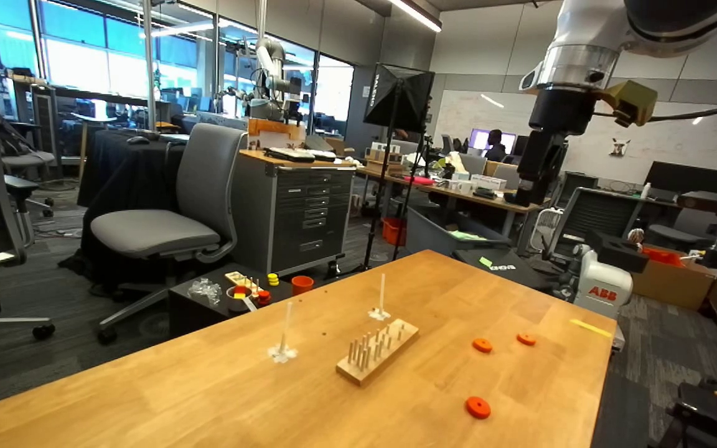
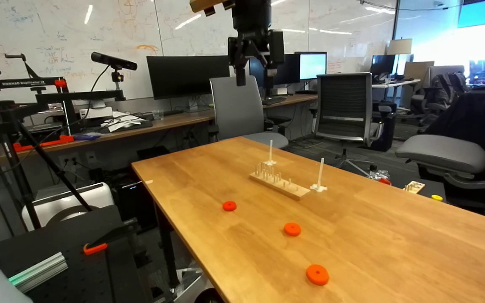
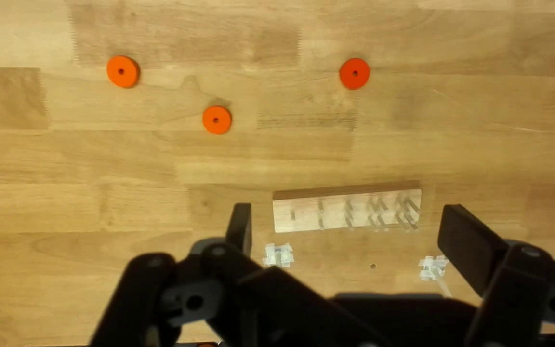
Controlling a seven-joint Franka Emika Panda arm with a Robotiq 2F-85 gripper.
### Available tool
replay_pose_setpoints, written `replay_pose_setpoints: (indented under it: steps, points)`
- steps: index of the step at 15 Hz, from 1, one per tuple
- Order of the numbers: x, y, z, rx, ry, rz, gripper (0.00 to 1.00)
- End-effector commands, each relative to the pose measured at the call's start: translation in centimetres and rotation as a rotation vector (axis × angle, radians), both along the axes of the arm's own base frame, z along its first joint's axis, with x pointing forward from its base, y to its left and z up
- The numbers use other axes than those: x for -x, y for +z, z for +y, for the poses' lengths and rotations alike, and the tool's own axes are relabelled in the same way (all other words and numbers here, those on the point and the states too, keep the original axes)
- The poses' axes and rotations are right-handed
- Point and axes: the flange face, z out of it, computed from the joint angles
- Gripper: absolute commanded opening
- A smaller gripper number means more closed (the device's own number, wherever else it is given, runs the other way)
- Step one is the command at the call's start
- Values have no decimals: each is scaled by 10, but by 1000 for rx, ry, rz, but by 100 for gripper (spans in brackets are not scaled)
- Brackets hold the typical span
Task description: Pick up two orange small objects from the table and put them on top of each other on the wooden holder.
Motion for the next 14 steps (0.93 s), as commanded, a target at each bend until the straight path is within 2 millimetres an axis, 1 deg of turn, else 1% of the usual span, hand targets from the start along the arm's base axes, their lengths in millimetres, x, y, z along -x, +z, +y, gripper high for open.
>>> replay_pose_setpoints:
  steps: [1, 2, 3, 4, 5, 6, 9, 10, 11, 13, 14]
  points:
    - [0, 0, 0, 0, 0, 2, 100]
    - [-1, -1, -1, 0, -2, 3, 100]
    - [13, -5, -2, 67, 107, 78, 100]
    - [20, -10, -4, 61, 159, 88, 100]
    - [27, -13, -1, 89, 198, 119, 100]
    - [11, -15, -2, 52, 118, 90, 100]
    - [19, -22, -2, 70, 167, 121, 100]
    - [26, -28, 5, 159, 278, 172, 100]
    - [32, -30, 4, 163, 307, 213, 100]
    - [39, -31, 14, 178, 407, 254, 100]
    - [31, -36, 6, 146, 322, 220, 100]
